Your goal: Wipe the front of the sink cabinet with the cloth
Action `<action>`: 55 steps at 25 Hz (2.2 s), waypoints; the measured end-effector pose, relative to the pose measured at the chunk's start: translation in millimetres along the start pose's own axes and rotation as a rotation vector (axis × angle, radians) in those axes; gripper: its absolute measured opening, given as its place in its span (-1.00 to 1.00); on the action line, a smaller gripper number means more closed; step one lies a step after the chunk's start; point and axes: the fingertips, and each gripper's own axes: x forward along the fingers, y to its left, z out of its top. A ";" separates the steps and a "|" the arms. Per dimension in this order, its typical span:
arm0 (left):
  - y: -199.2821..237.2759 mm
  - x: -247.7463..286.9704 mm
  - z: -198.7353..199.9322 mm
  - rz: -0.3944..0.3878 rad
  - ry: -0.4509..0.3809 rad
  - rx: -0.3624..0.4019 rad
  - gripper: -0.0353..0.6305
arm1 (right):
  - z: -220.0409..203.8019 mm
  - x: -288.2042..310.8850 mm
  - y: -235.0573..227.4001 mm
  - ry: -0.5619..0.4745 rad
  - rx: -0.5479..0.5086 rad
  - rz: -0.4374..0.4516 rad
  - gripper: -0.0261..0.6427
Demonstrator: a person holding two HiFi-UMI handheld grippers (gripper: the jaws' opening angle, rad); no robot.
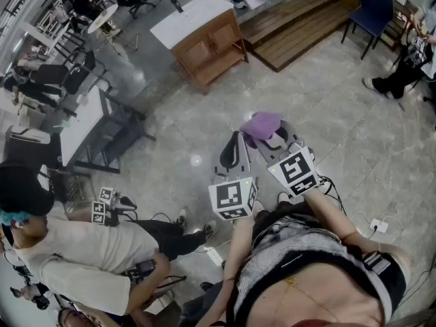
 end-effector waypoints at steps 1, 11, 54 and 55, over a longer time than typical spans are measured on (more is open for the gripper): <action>-1.9 2.8 -0.8 0.003 0.000 -0.002 -0.89 | -0.7 0.0 -3.2 -0.003 -0.001 0.004 -0.39; -5.1 19.1 -13.7 0.064 0.025 -0.015 -0.89 | -12.4 5.3 -23.0 -0.017 0.019 0.058 -0.39; 185.2 200.0 1.4 -0.063 0.018 -0.023 -0.89 | 26.0 256.3 -79.1 -0.008 0.083 -0.001 -0.39; 187.8 201.9 0.0 -0.063 0.023 -0.028 -0.89 | 25.8 258.7 -79.7 -0.006 0.087 0.000 -0.39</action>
